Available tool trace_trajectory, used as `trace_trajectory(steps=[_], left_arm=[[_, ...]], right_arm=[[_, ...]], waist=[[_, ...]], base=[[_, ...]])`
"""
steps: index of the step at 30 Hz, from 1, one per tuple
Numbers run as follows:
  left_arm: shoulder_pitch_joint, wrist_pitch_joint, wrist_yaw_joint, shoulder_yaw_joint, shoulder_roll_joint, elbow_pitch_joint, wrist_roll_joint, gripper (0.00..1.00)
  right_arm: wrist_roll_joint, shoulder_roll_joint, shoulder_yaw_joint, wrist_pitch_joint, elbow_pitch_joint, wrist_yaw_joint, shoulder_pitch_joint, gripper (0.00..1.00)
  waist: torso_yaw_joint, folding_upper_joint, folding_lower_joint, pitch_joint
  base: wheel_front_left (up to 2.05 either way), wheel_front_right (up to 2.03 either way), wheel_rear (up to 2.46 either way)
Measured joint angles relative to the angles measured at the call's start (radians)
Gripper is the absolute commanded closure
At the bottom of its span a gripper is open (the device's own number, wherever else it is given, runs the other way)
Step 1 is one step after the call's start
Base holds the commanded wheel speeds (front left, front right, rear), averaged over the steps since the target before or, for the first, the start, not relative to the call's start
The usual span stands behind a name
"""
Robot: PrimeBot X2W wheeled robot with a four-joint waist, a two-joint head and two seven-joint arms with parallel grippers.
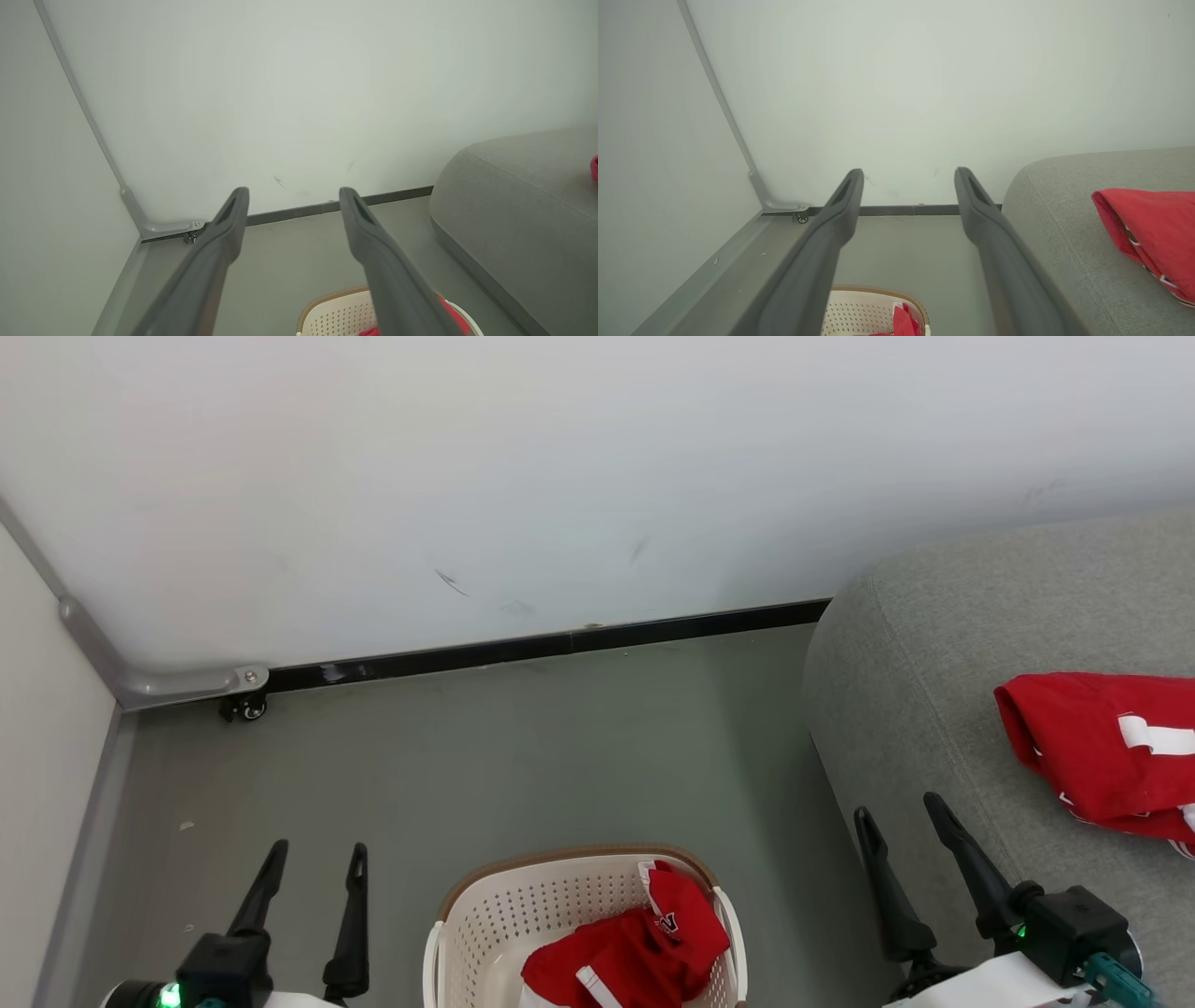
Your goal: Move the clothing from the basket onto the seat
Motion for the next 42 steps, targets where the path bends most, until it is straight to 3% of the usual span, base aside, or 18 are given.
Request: trace_trajectory(steps=[15,24,29,42], left_arm=[[-0.121,0.018,-0.076,-0.113,0.003,0.075,0.057,0.00],[-0.200,0.036,-0.106,-0.169,-0.028,0.146,0.083,0.00],[-0.242,0.046,-0.131,-0.184,-0.051,0.188,0.081,0.00],[-0.346,0.071,-0.159,-0.205,-0.048,0.313,0.105,0.00]], right_arm=[[-0.047,0.003,-0.045,0.000,-0.064,0.000,0.003,0.00],[-0.047,0.004,-0.057,0.000,-0.101,0.000,0.003,0.00],[-0.047,0.005,-0.055,0.000,-0.129,0.000,0.002,0.00],[-0.042,0.005,-0.052,-0.012,-0.171,0.000,-0.046,0.00]], waist=[[-0.020,0.0000,0.0000,0.053],[-0.038,0.0000,0.0001,0.108],[-0.050,0.0000,0.0000,0.145],[-0.095,0.0000,0.0000,0.266]], base=[[0.00,0.00,0.00],[0.00,0.00,0.00],[0.00,0.00,0.00],[0.00,0.00,0.00]])
